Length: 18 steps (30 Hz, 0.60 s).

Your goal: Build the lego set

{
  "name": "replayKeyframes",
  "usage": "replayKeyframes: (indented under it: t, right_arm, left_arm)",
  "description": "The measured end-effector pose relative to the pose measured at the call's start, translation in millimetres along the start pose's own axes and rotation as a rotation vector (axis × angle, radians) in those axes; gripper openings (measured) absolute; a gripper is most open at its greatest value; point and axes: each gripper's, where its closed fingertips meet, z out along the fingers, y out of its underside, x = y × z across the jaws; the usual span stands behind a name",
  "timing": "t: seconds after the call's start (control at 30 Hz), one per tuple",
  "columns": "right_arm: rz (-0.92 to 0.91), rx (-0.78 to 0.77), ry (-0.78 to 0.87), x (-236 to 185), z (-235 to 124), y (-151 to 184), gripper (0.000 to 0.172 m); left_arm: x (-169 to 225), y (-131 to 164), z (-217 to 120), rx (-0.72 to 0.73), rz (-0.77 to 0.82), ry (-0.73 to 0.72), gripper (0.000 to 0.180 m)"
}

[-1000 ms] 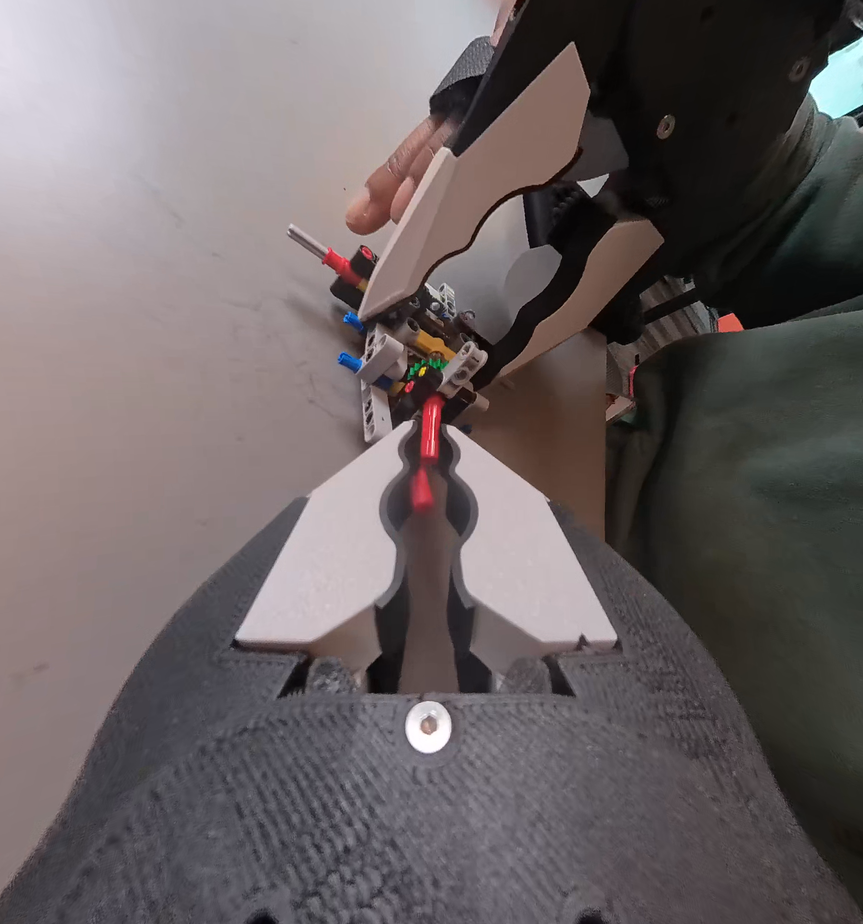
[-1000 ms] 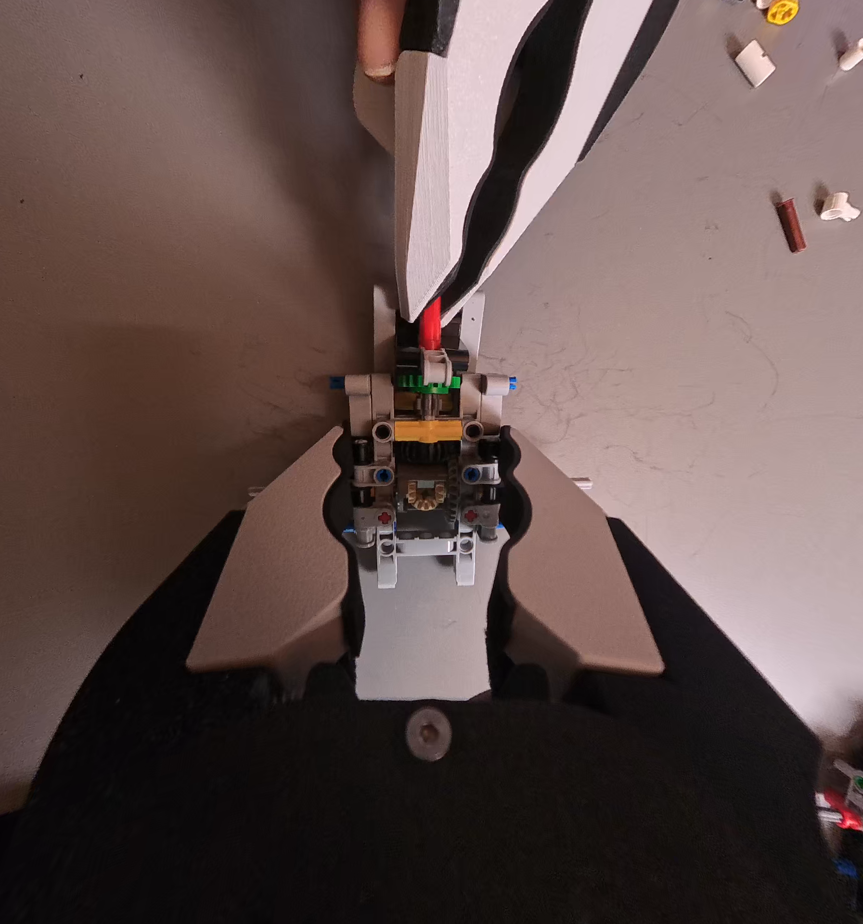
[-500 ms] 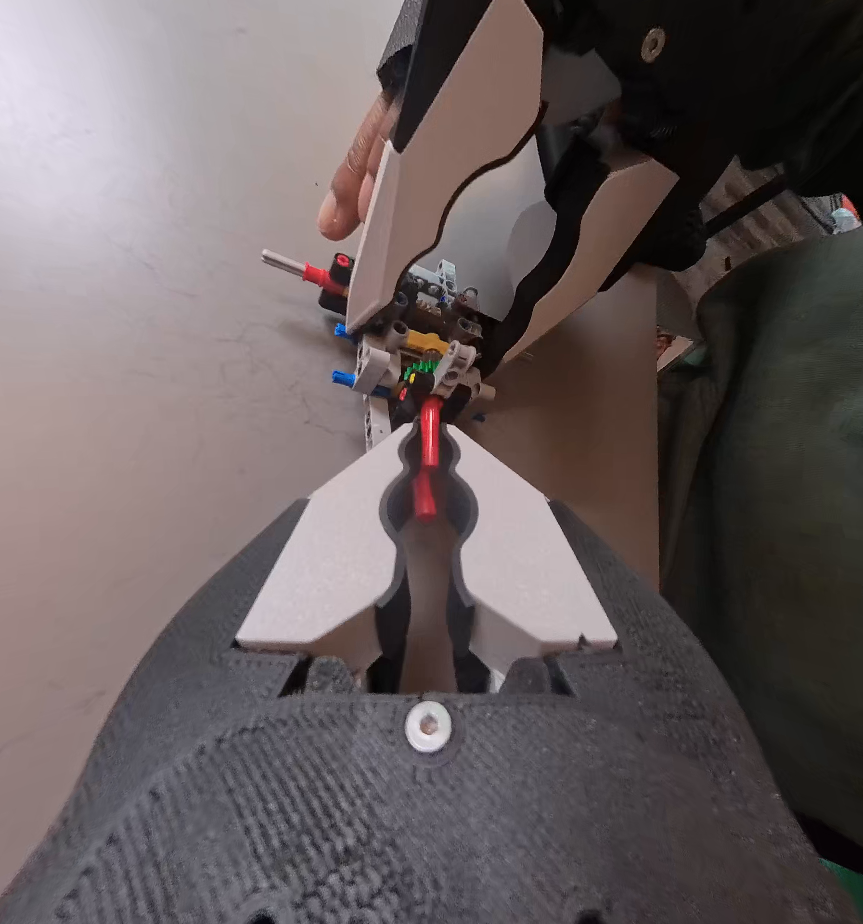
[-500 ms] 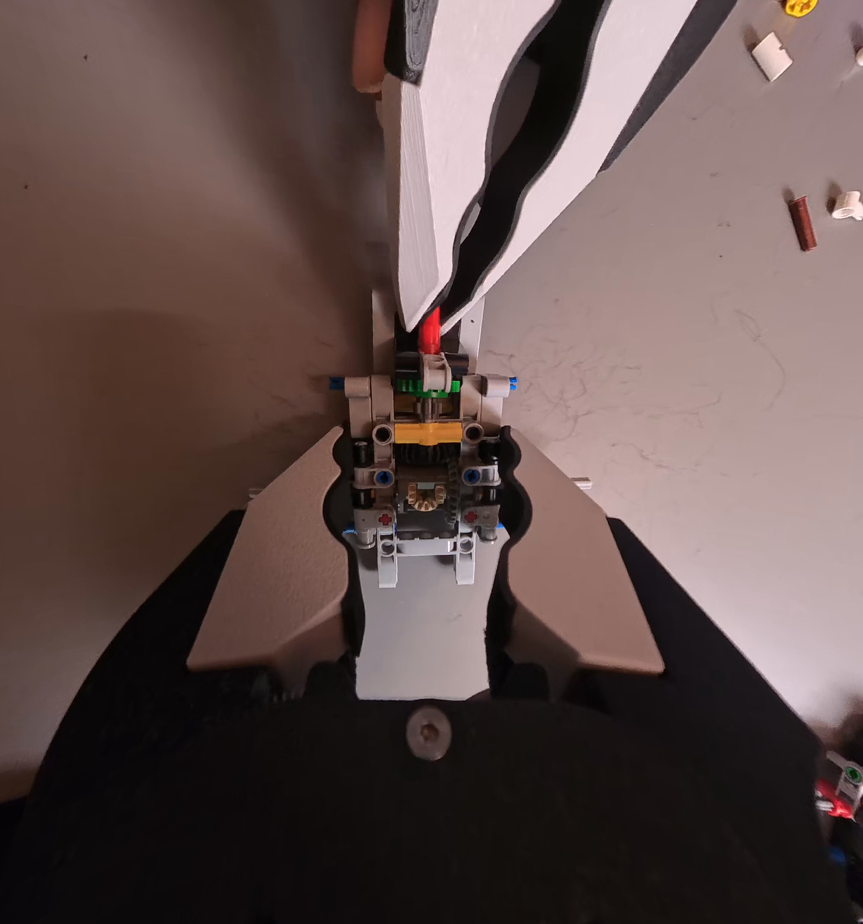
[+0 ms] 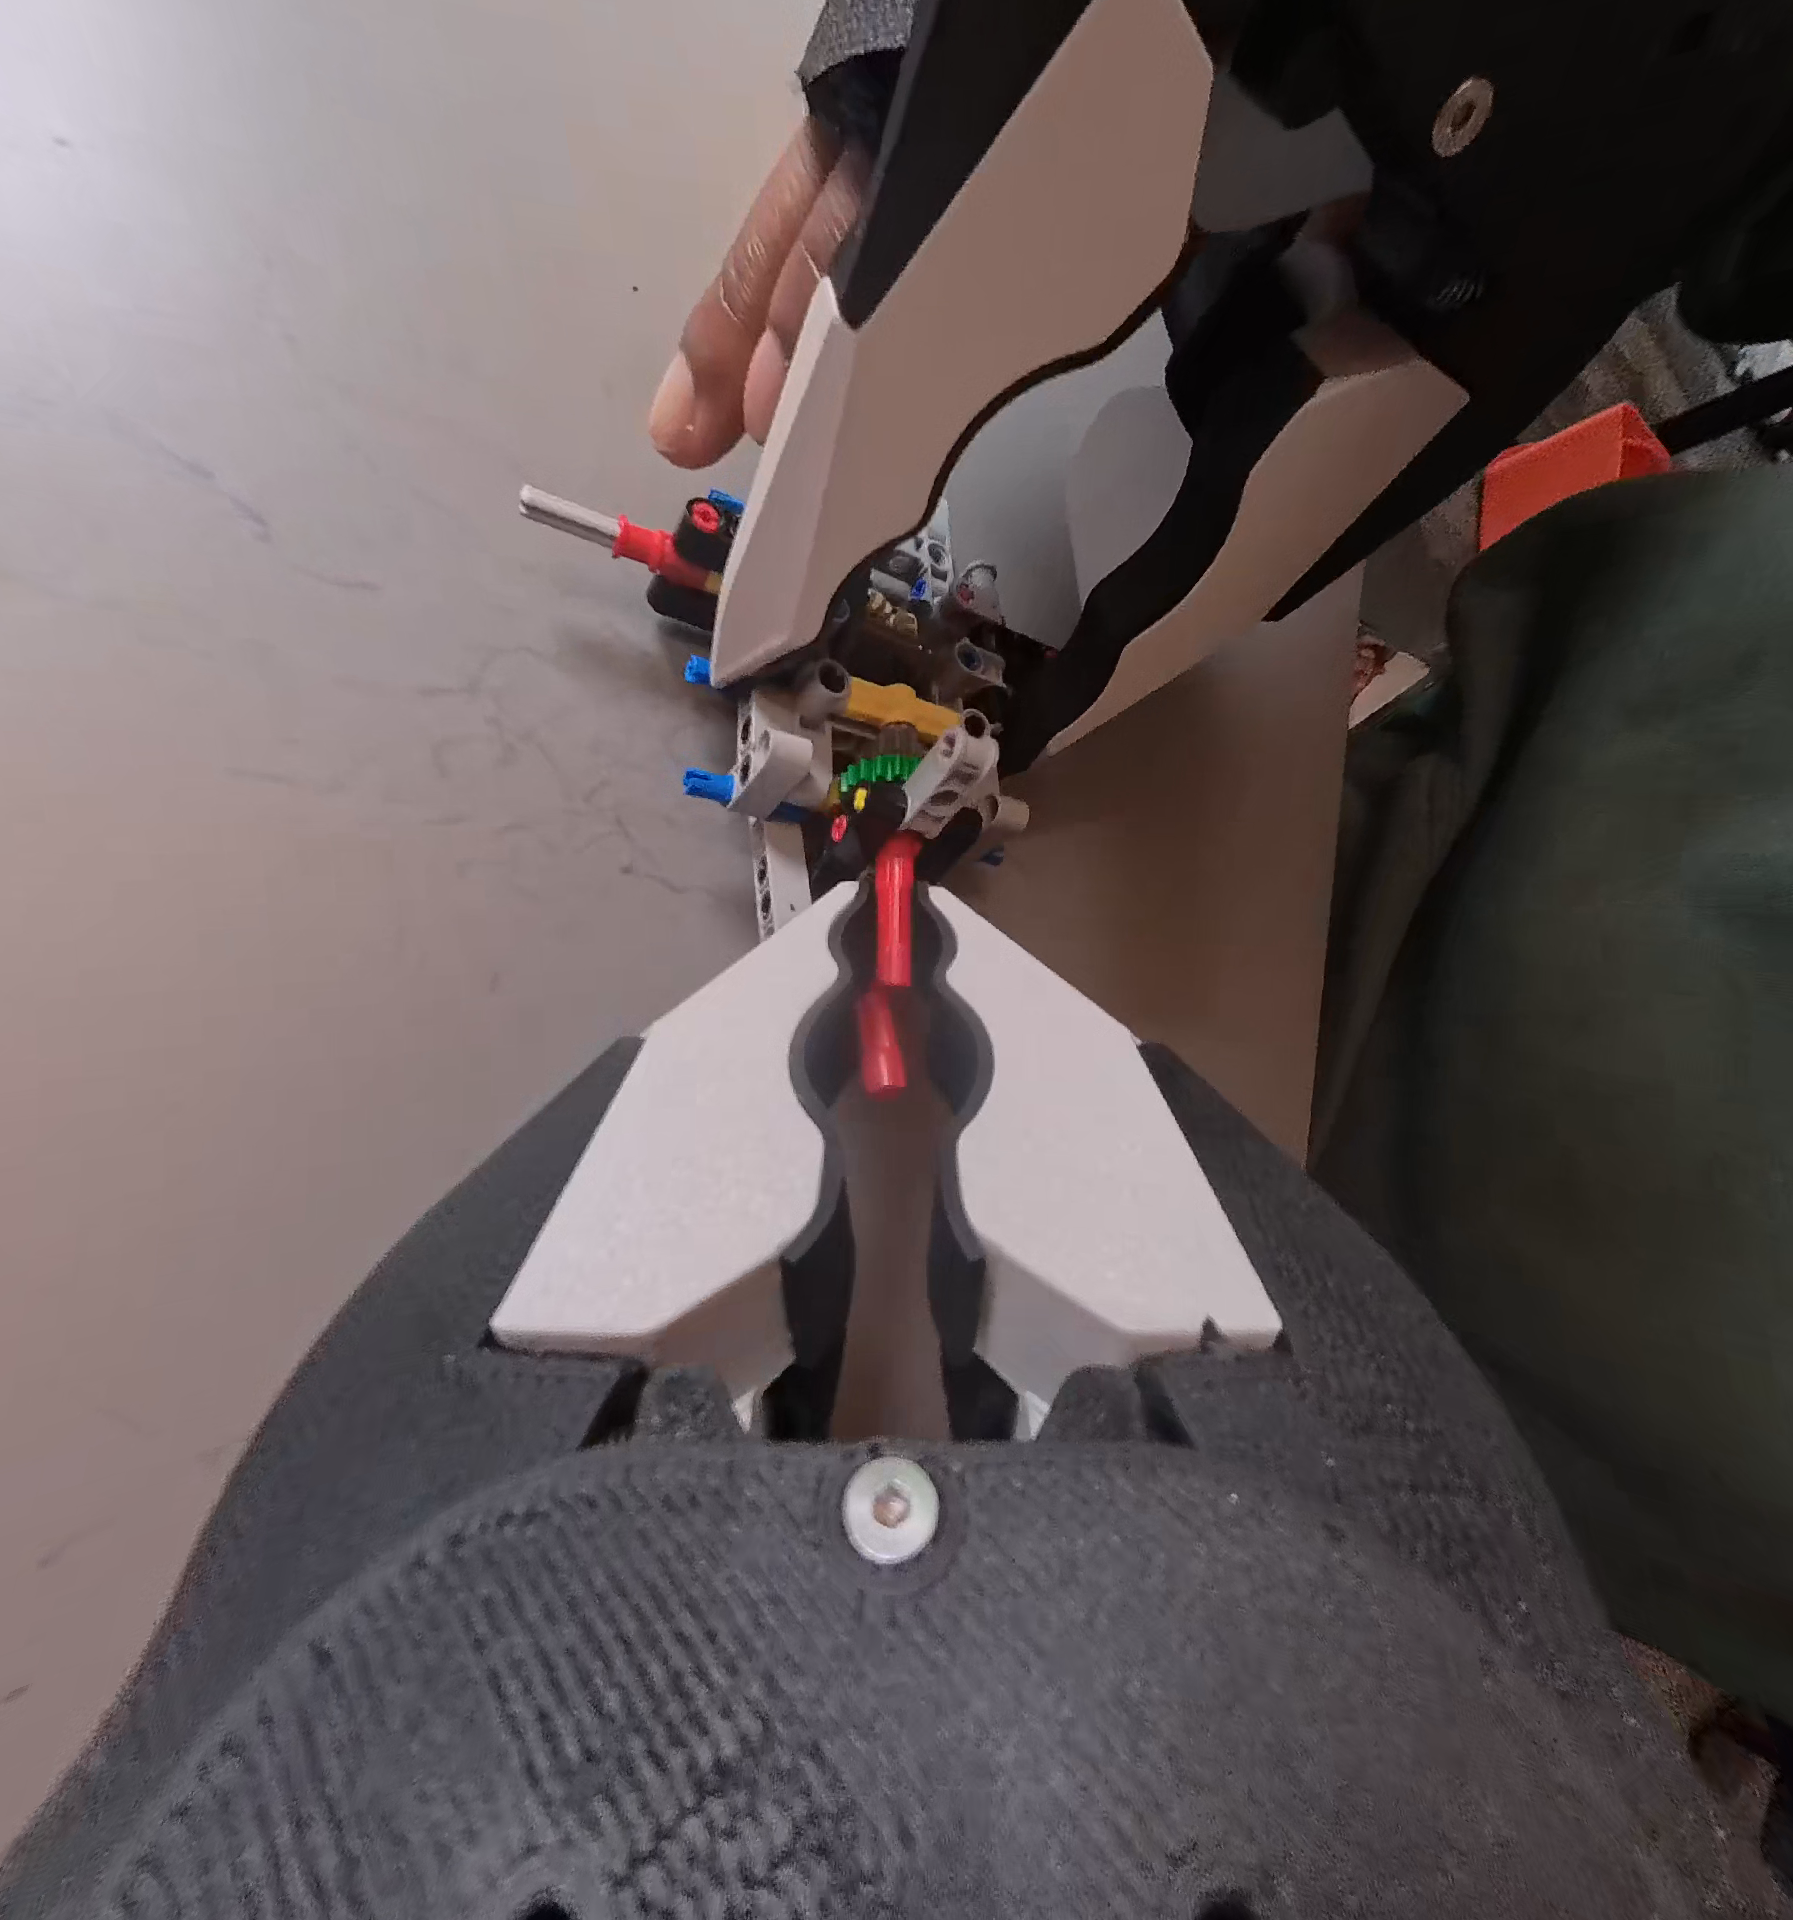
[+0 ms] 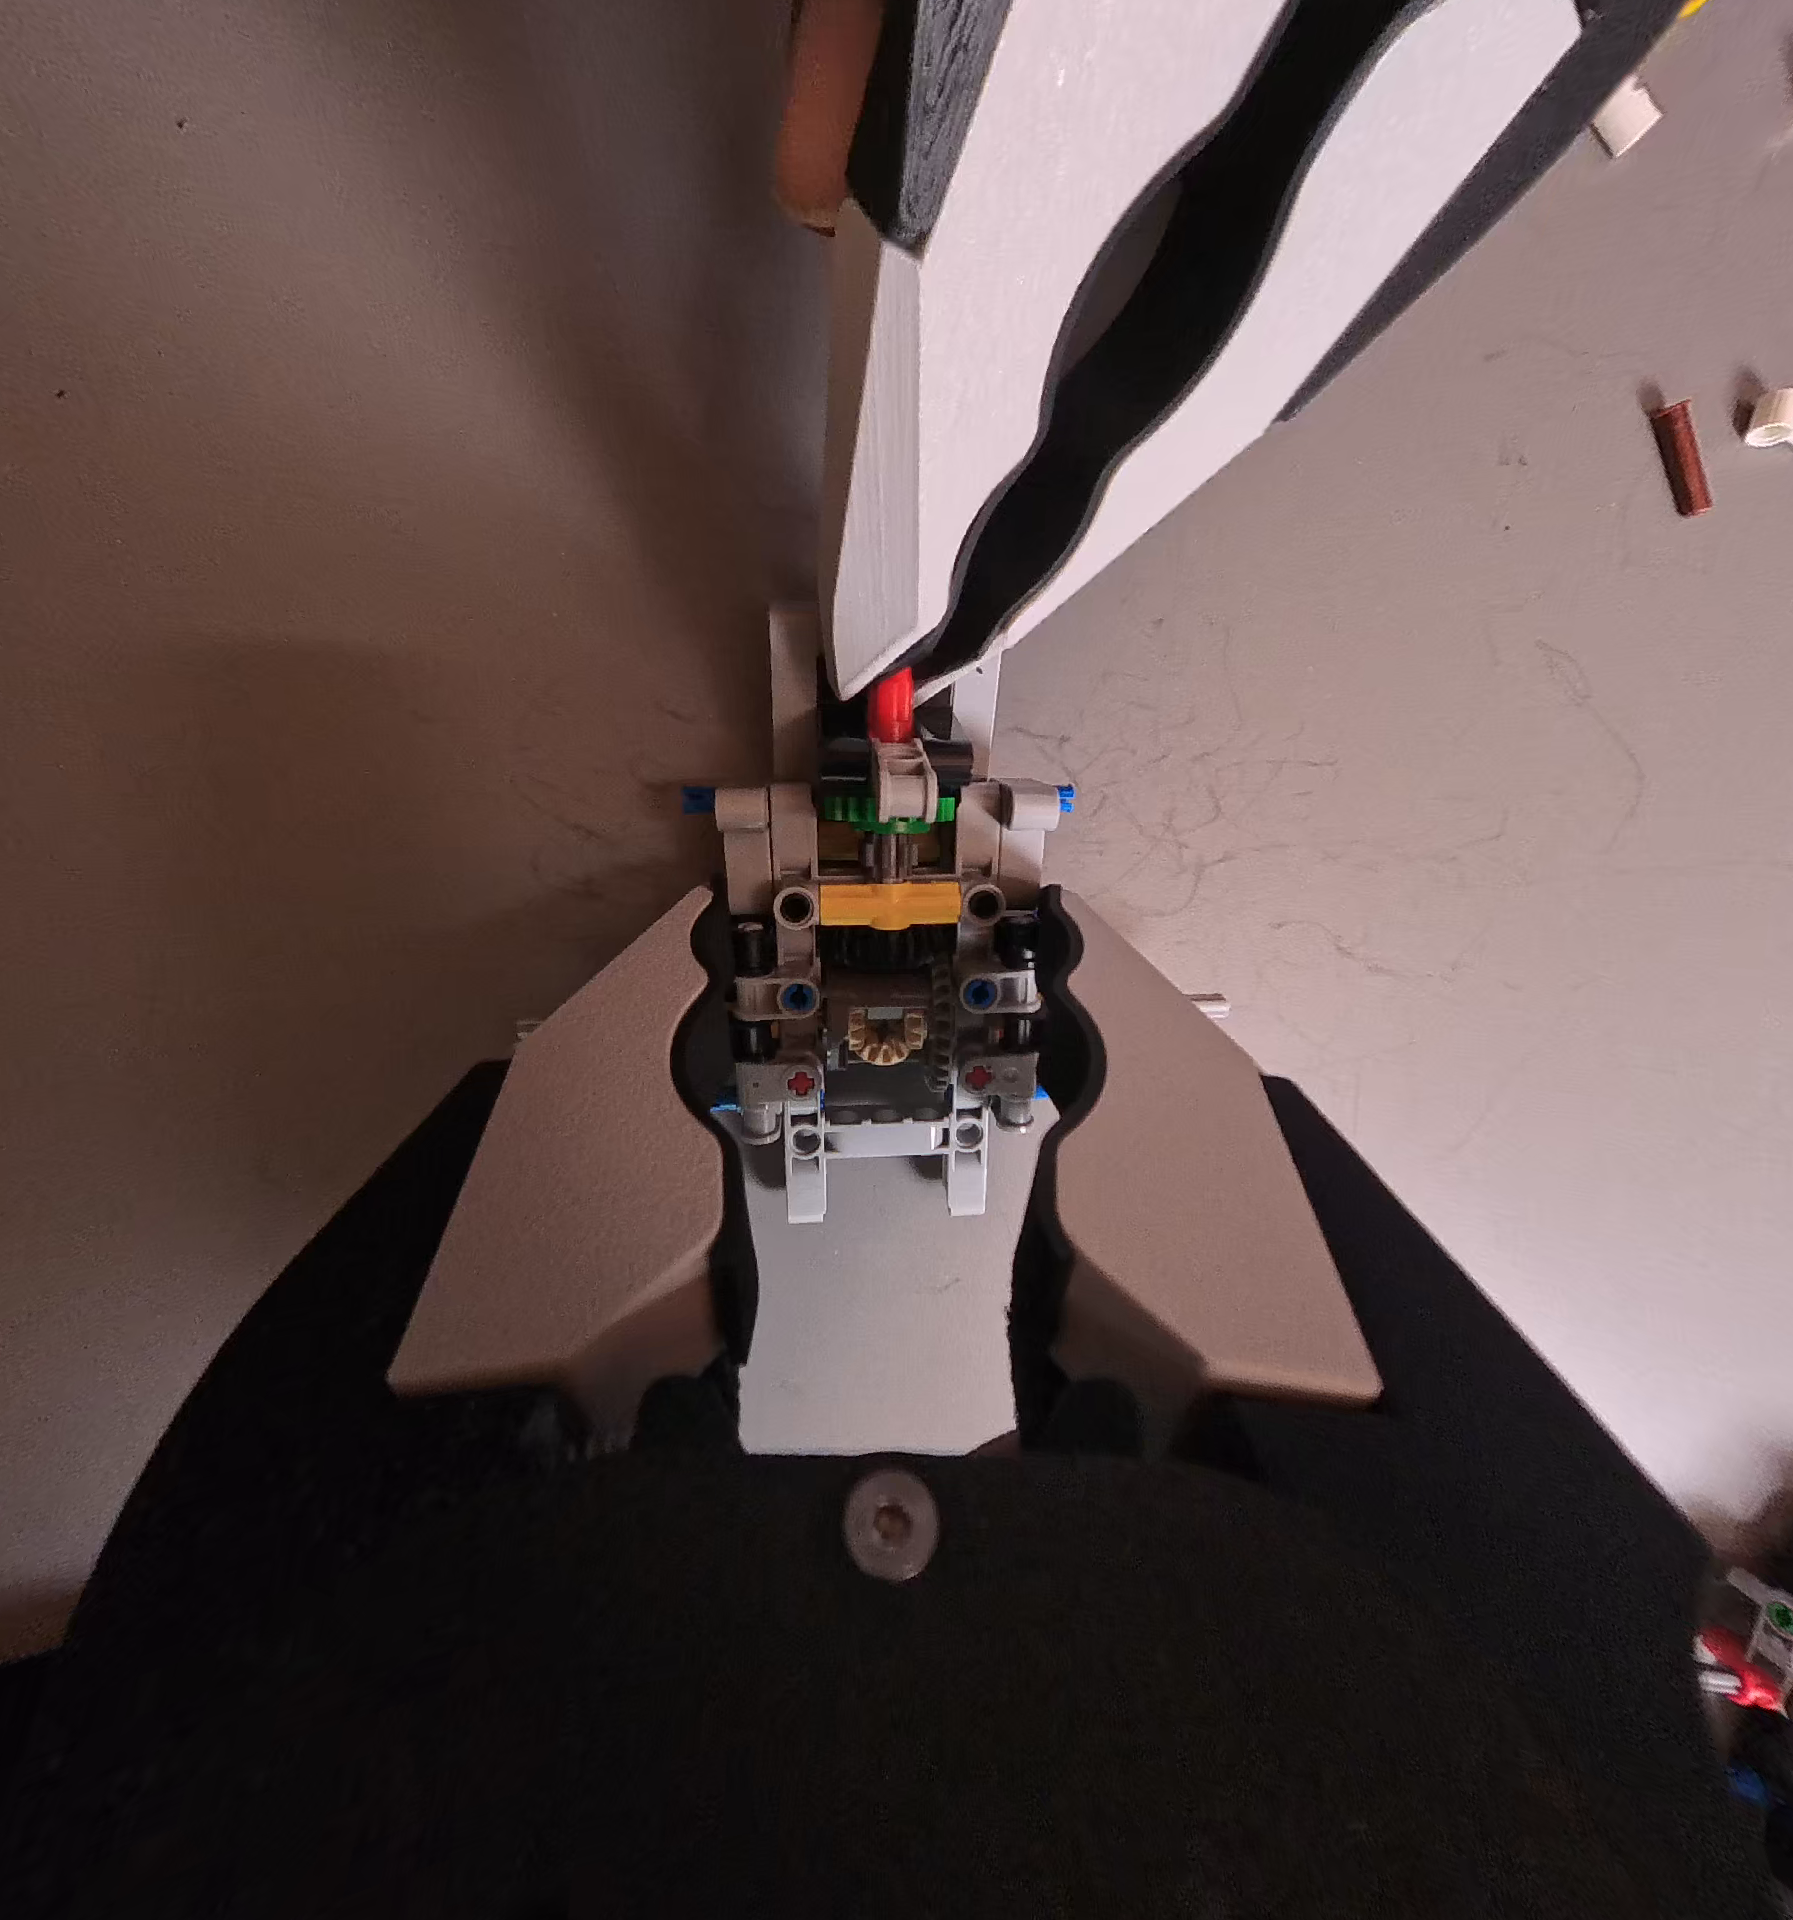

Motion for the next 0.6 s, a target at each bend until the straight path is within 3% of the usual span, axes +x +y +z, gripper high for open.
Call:
replayKeyframes:
  t: [0.23, 0.43, 0.6]
  right_arm:
    - [0.007, 0.048, 0.016, -2, 0, -2, 0.057]
    - [0.047, 0.197, 0.018, -4, -17, -12, 0.074]
    - [0.094, 0.164, 0.043, -1, -32, 27, 0.074]
  left_arm:
    - [1, 5, 0, -0.014, 0.044, 0.034, 0.004]
    - [0, 5, 0, 0.078, 0.074, 0.059, 0.005]
    - [0, 7, 1, 0.116, 0.087, 0.074, 0.004]
